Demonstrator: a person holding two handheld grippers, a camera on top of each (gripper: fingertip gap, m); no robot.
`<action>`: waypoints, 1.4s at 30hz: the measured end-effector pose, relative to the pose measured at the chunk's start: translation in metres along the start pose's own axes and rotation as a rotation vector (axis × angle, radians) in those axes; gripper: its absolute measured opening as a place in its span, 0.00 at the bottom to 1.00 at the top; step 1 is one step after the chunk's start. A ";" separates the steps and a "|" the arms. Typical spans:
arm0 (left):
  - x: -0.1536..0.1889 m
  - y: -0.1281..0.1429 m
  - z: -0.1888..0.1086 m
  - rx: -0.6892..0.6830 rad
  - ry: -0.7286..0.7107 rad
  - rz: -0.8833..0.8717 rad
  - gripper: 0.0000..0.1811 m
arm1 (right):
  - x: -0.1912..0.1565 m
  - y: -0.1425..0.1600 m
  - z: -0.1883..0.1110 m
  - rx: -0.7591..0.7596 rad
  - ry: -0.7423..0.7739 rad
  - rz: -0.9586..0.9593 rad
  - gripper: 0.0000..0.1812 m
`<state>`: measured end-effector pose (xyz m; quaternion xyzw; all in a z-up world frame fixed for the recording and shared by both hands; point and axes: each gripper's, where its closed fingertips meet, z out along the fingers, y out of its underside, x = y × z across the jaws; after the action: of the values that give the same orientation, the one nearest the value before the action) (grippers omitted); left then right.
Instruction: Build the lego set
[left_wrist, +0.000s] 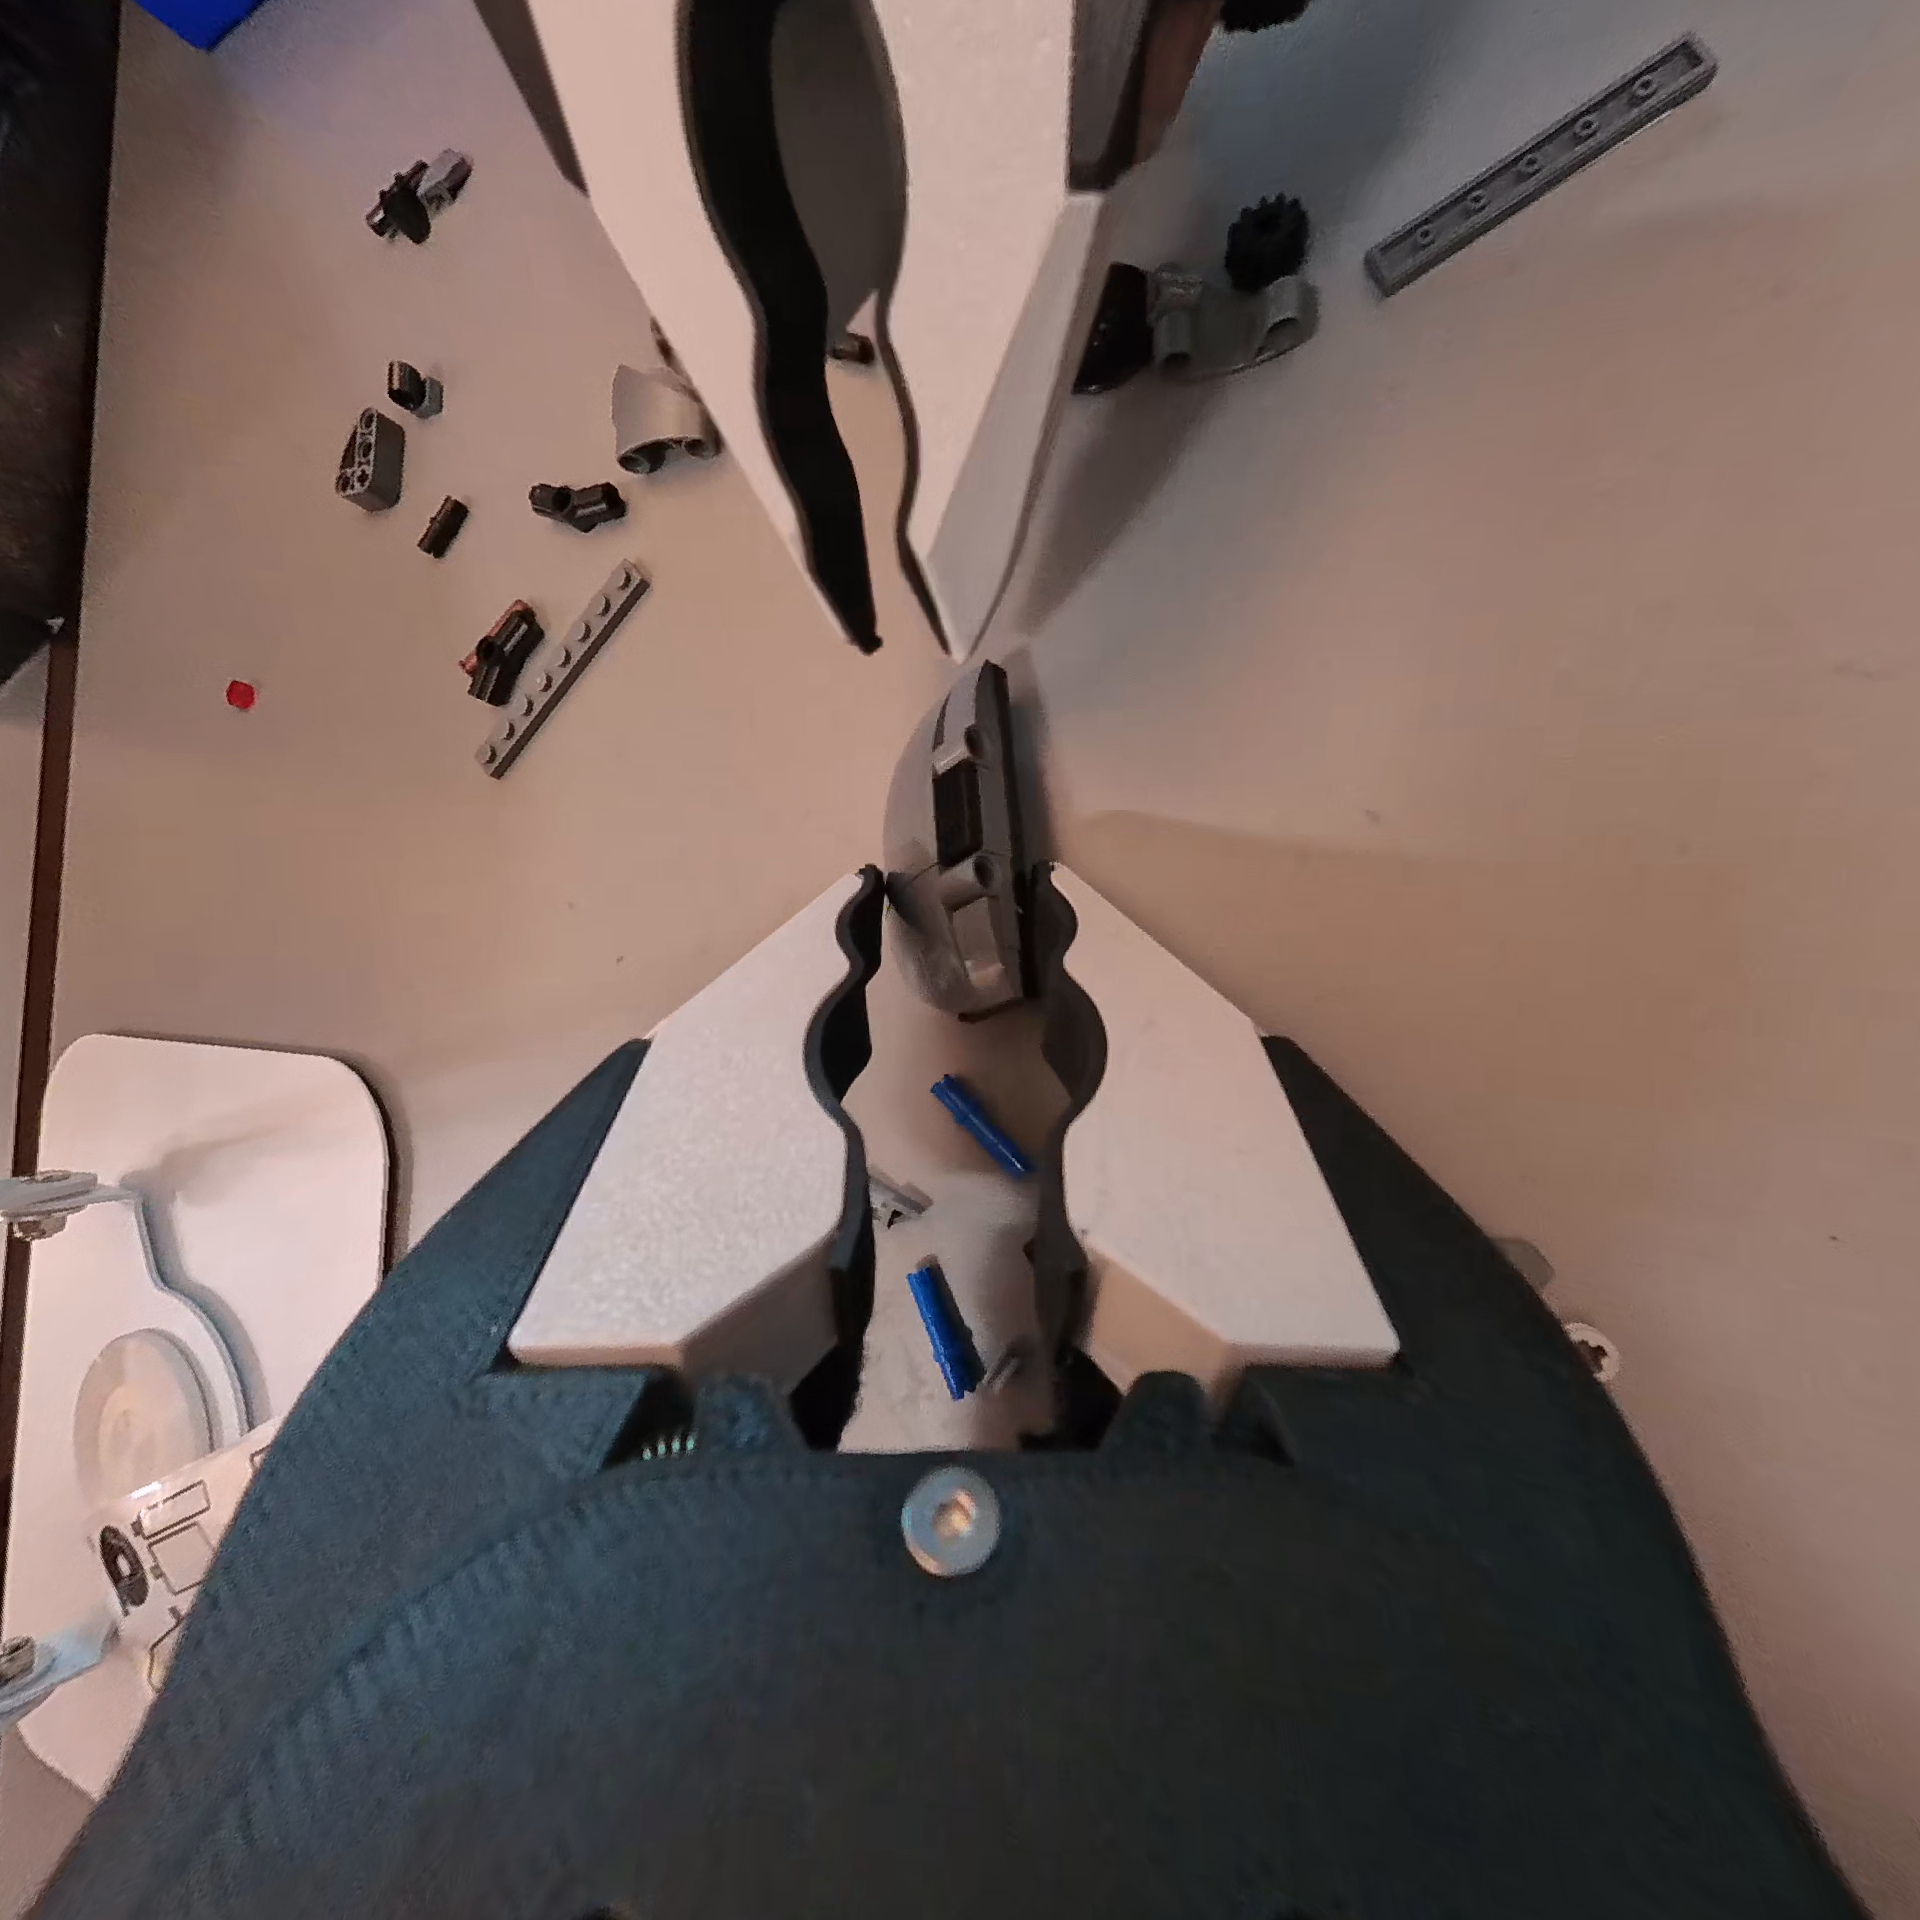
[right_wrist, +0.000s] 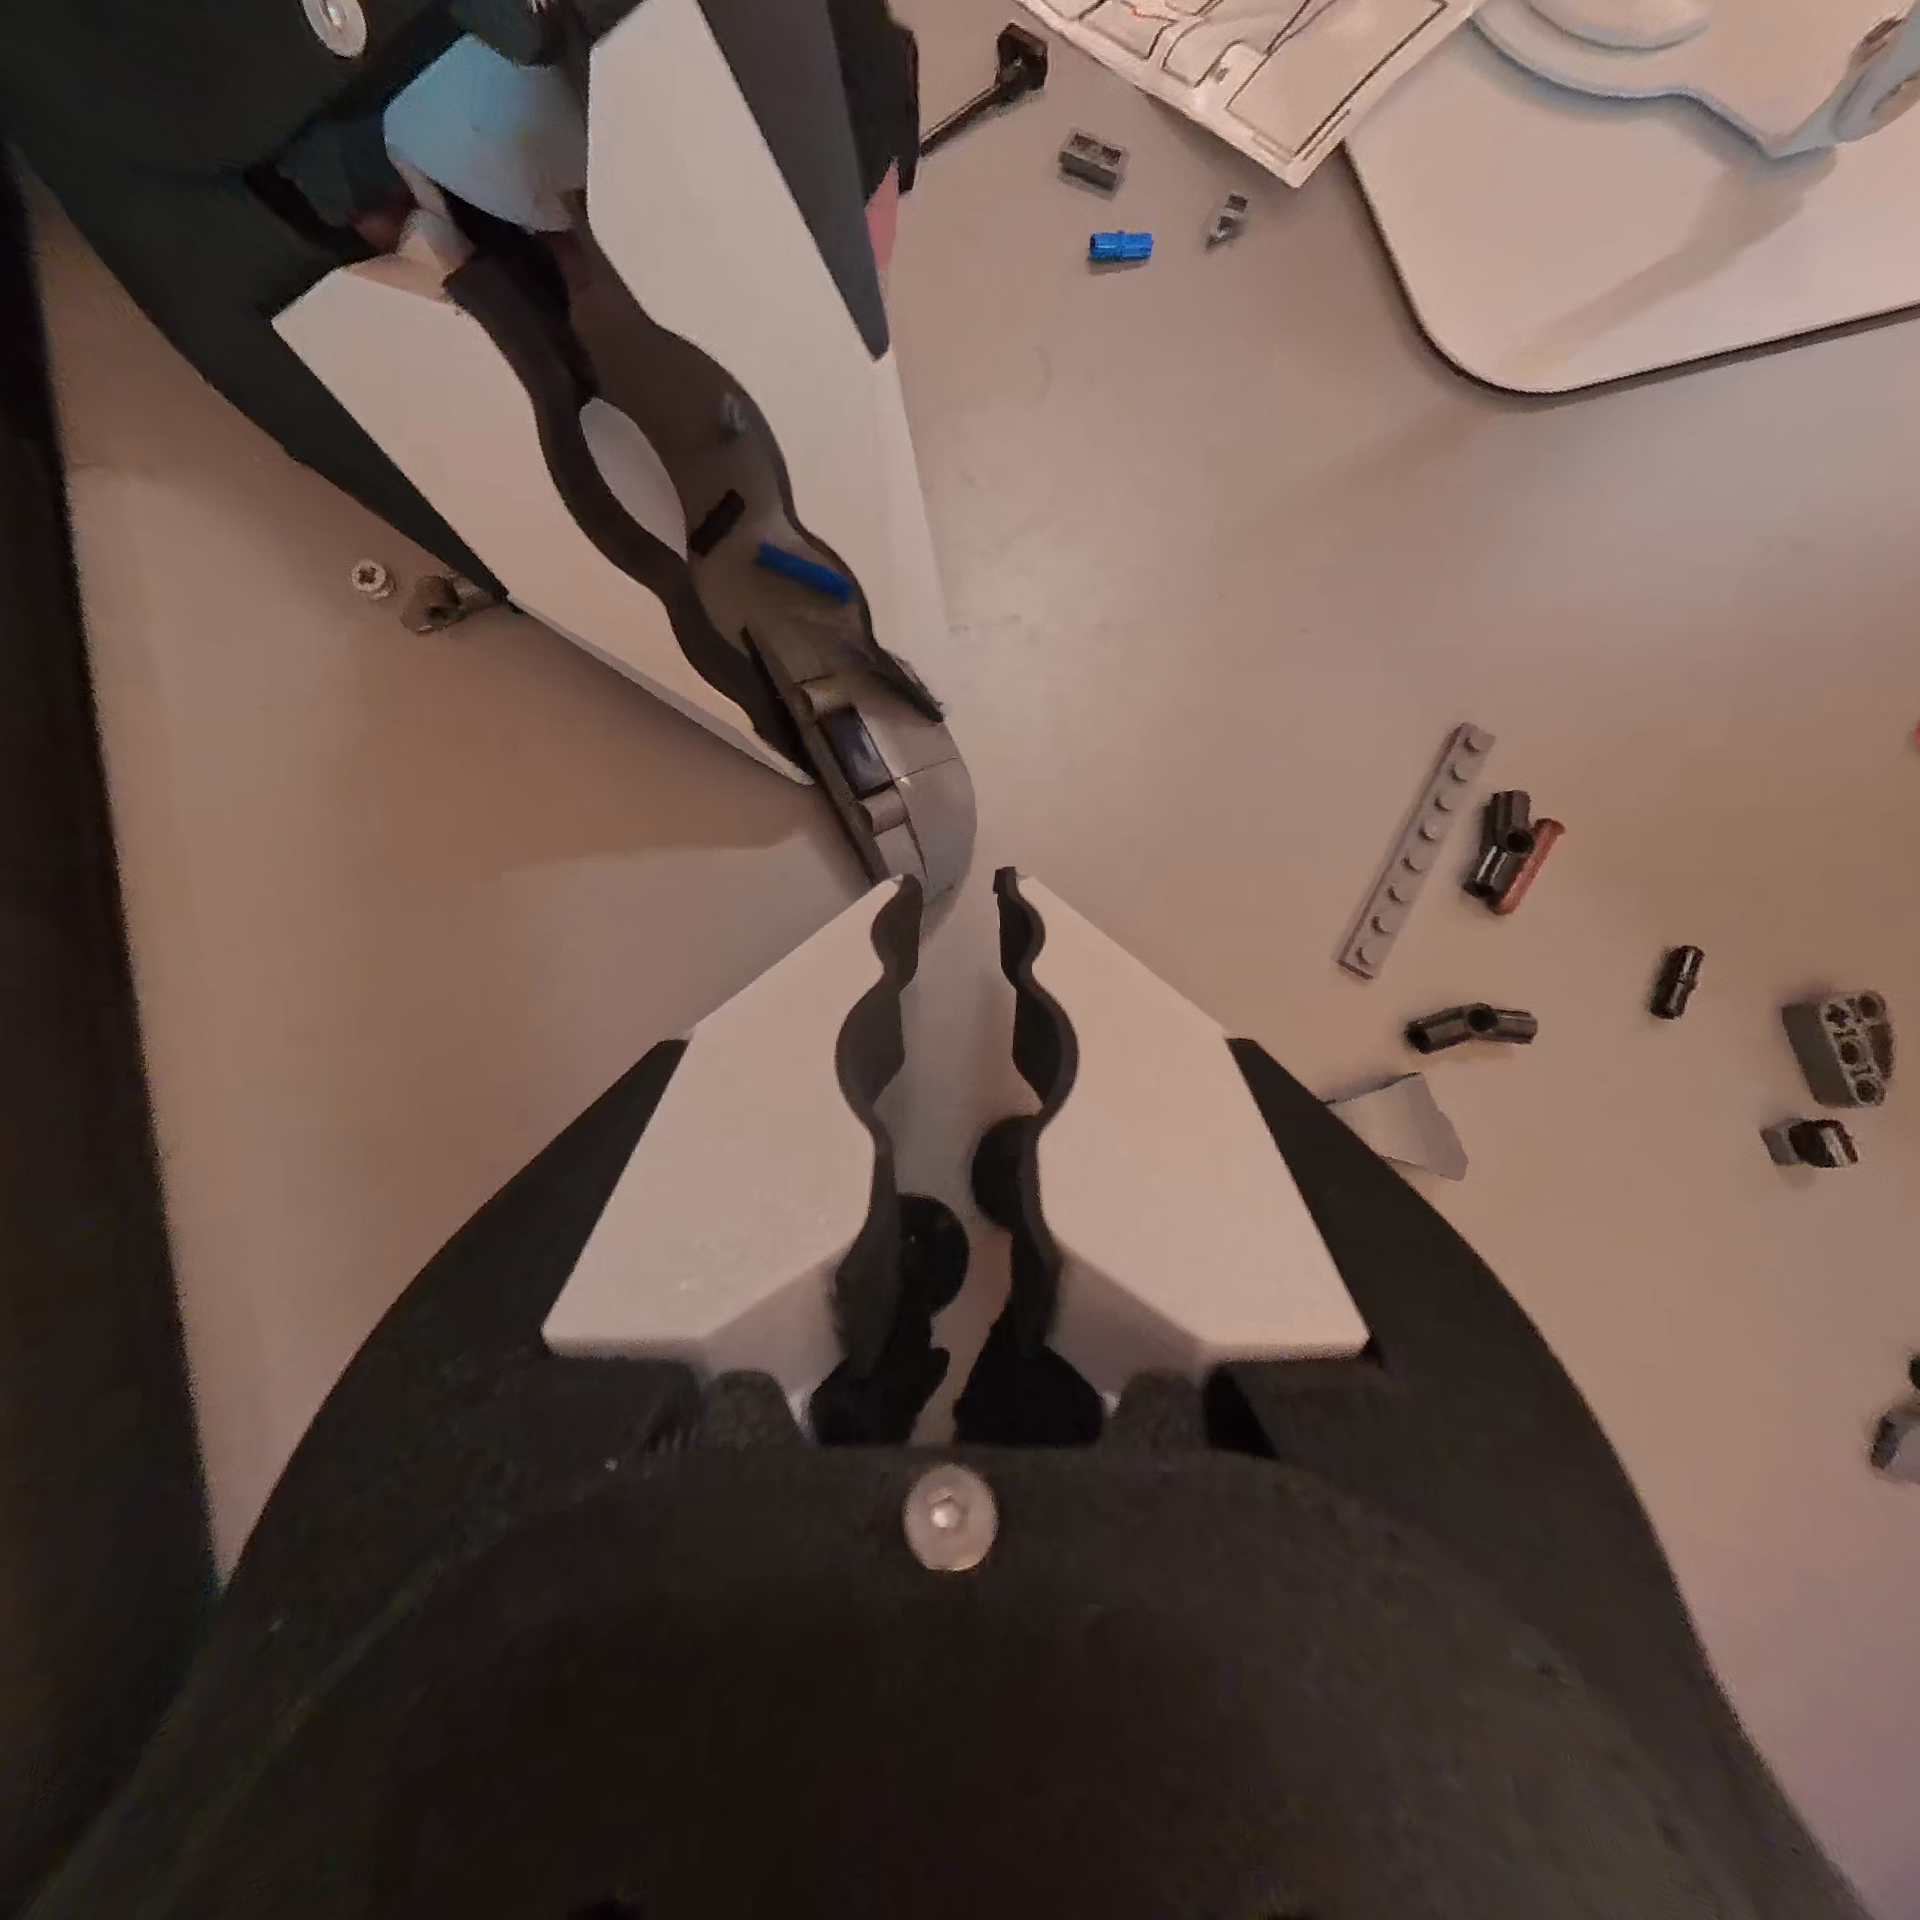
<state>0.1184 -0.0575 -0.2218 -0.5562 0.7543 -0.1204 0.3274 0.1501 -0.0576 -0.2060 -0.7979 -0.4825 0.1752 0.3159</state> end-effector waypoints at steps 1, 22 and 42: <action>0.001 -0.001 0.000 0.004 0.008 -0.005 0.15 | -0.001 0.002 0.001 -0.012 -0.005 -0.005 0.08; -0.003 0.004 -0.006 0.074 0.100 -0.172 0.17 | 0.020 0.002 -0.007 0.013 0.070 0.096 0.08; -0.046 0.034 -0.003 -0.017 -0.086 -0.315 0.14 | 0.076 0.004 -0.045 0.174 0.278 0.312 0.11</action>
<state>0.0984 -0.0042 -0.2215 -0.6750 0.6440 -0.1397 0.3318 0.2146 -0.0067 -0.1734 -0.8491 -0.2881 0.1514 0.4160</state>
